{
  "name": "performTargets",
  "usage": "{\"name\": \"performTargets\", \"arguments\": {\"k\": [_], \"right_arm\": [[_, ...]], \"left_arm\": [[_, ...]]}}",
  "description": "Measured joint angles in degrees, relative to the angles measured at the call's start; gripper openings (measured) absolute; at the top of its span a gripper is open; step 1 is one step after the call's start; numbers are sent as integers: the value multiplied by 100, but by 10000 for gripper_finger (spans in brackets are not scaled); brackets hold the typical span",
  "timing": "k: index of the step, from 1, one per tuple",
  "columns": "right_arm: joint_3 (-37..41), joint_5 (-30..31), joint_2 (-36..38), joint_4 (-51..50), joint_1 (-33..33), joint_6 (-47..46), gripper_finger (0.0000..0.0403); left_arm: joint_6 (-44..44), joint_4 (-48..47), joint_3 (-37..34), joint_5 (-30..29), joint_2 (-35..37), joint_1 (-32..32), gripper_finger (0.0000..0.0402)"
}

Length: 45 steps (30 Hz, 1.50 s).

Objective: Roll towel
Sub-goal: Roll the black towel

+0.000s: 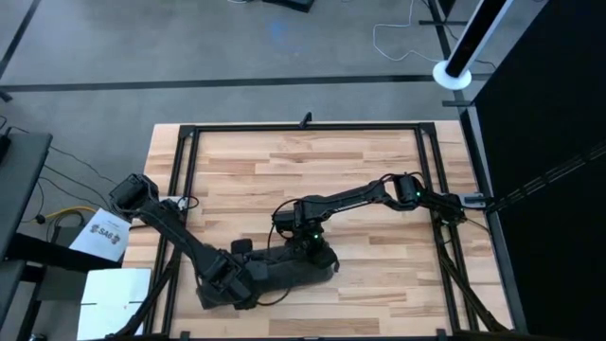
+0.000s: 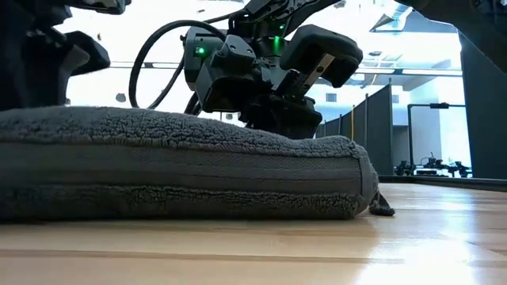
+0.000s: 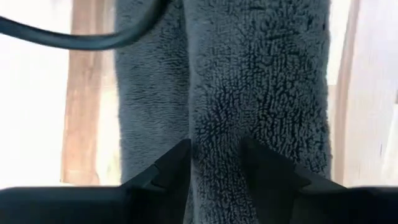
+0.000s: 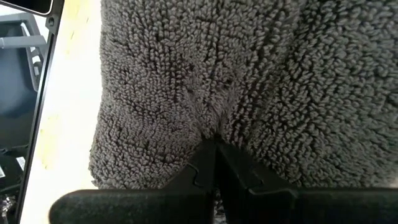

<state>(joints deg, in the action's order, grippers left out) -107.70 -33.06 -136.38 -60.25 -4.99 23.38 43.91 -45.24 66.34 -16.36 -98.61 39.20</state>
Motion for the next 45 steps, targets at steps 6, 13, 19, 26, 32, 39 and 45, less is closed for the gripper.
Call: {"name": "performTargets", "arguments": {"k": [6,13,19,26,32,39,45], "right_arm": [[0,0,0,-2,0,0,0],[-2,-67,0,-59,8,193,3],[-305,-211,-11,-427,47,746,61],[-1292,-190,-22,-1526,237,1384,157],[-2009,-242,174,-1977,320,1564,169],[-2057,-261,1131,-2029,583,551,142],[-2062,-616,1612,-1462,452,-2972,139]], "left_arm": [[-116,387,-264,50,0,-9,69],[67,1000,-652,239,14,-11,6],[384,1526,-905,269,22,6,2],[628,1670,-958,244,22,33,2],[1068,1667,-970,-496,47,123,2],[1008,1822,-974,-775,103,128,1],[635,2266,-974,-902,103,129,1]]}}
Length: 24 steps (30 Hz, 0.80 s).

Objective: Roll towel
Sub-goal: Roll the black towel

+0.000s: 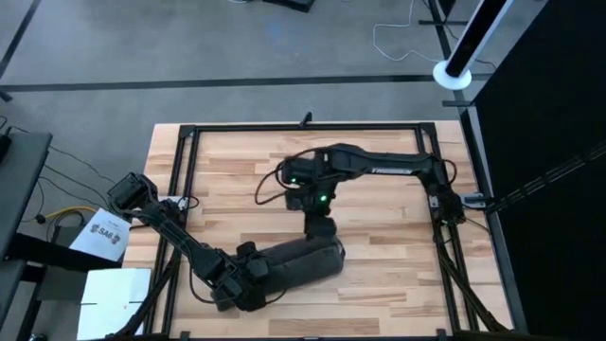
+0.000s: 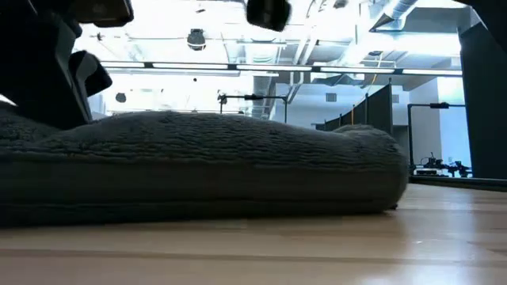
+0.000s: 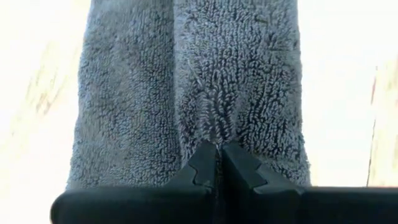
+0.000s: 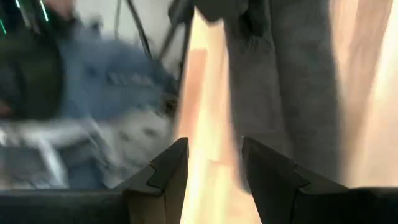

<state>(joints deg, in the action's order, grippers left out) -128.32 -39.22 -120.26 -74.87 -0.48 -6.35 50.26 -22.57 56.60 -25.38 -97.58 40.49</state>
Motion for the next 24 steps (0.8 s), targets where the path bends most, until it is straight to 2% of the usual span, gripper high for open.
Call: {"name": "performTargets", "arguments": {"k": [4,6,9,12,16,19,24], "right_arm": [[7,267,-27,1086,-214,-118,139],[6,496,-16,1270,-388,385,140],[5,705,58,958,-775,1437,146],[6,1246,75,507,-1217,1990,157],[275,2263,7,638,-1829,2199,182],[684,3065,-1,1098,-2214,2066,209],[1429,3788,0,1812,-2415,1609,256]], "left_arm": [[-286,40,0,-24,0,0,0],[-298,-35,2,-52,0,0,0],[-283,-170,2,-169,0,0,0],[-55,-293,2,-234,2,0,0],[396,-333,2,-252,2,2,0],[785,-100,-112,-263,4,6,0],[1224,545,-497,-289,15,49,0]]}}
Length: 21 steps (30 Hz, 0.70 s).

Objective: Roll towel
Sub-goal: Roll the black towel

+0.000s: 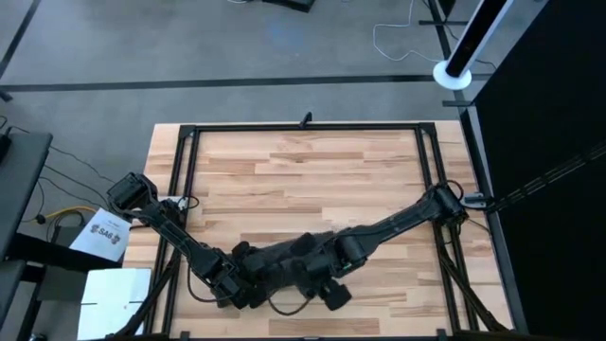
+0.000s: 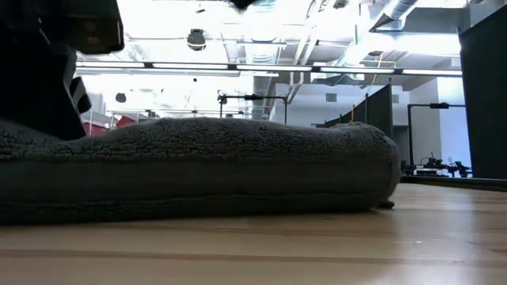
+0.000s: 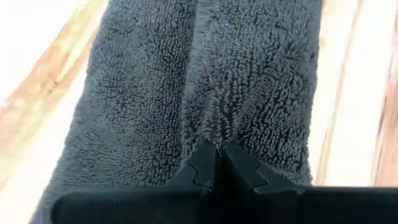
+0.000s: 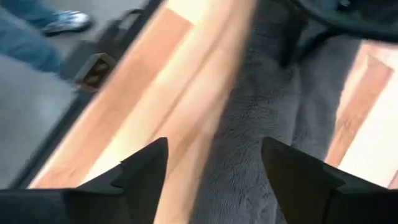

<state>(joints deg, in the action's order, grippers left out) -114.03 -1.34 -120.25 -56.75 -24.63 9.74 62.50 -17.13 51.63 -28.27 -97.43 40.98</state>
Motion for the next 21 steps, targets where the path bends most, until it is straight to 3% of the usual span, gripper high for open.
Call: {"name": "performTargets", "arguments": {"k": [6,12,21], "right_arm": [[722,372,-3,1430,-11,58,287],[941,690,-262,2382,-2,344,299],[950,1490,-871,2551,84,762,307]], "left_arm": [[506,331,-305,-48,11,101,0],[527,410,-314,-33,11,111,0],[764,507,-321,30,0,95,0]]}}
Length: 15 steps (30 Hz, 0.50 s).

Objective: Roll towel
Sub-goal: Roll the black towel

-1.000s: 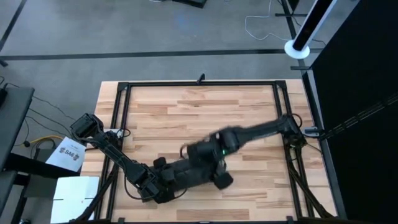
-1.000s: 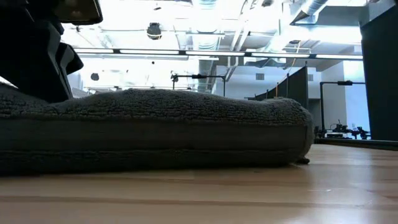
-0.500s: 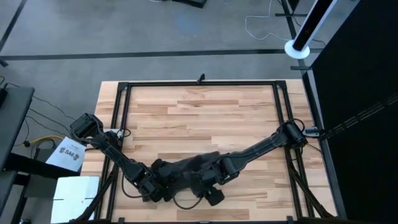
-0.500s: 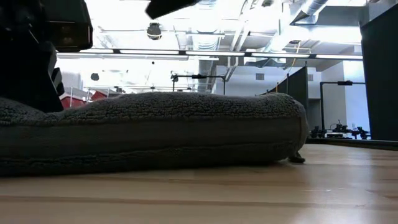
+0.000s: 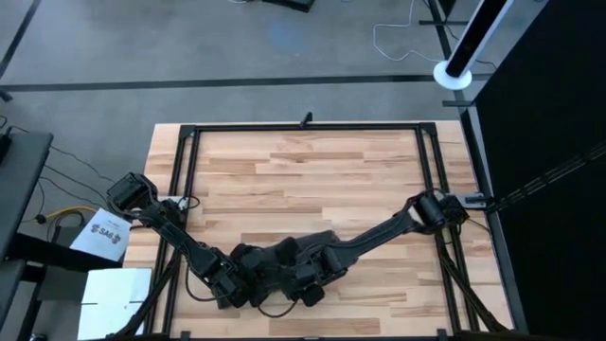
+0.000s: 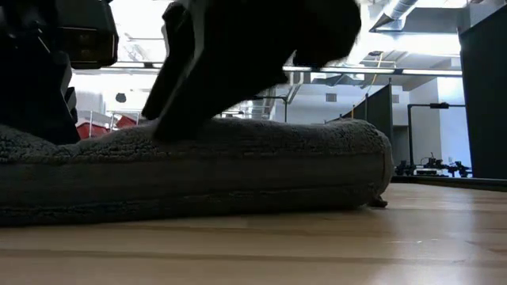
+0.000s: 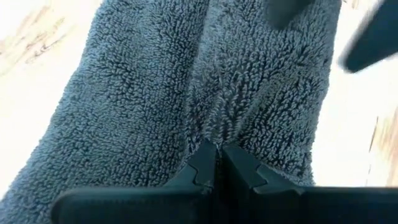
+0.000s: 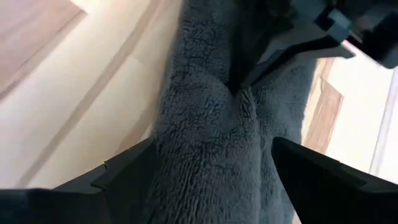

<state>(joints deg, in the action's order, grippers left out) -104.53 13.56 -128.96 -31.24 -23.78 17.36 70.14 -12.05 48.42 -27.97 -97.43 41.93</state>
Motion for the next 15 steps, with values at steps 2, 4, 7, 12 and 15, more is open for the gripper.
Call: {"name": "performTargets", "arguments": {"k": [2,4,7,12,15], "right_arm": [[-5,12,-146,135,36,119,308],[-3,31,-234,140,39,233,308],[-8,46,-384,174,38,256,308],[-32,63,-639,179,65,249,307],[-41,64,-708,133,67,245,306]], "left_arm": [[22,-2,0,25,-2,0,0],[68,4,0,28,-2,-2,0],[139,15,0,31,-3,-2,0],[217,78,-2,35,-6,-2,0],[323,108,-4,33,-6,-2,0]]}}
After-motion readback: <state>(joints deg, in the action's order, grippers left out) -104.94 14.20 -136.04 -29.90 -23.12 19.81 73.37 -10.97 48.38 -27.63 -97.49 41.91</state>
